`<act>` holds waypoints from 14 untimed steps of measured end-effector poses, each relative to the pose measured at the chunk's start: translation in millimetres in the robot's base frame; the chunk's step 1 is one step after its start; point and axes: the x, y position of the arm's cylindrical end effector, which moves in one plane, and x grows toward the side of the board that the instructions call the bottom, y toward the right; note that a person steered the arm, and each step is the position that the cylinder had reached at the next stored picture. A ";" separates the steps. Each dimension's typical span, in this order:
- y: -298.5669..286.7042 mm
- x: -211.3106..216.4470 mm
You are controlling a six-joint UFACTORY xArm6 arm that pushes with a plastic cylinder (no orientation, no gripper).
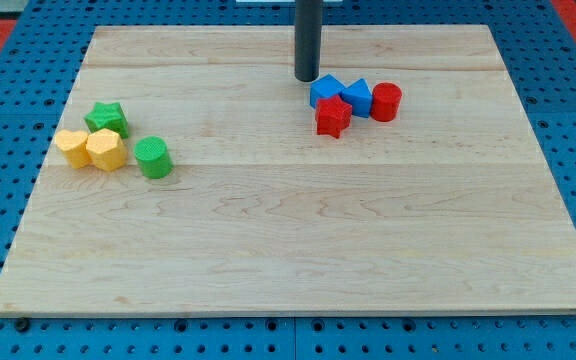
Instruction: Move your arm to the center right
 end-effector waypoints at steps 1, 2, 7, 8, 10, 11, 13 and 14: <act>0.0 0.0; -0.1 0.0; 89.9 -48.5; 101.6 -44.3; 102.3 -32.1; 105.7 -37.7; 106.9 -38.2; 111.2 -37.4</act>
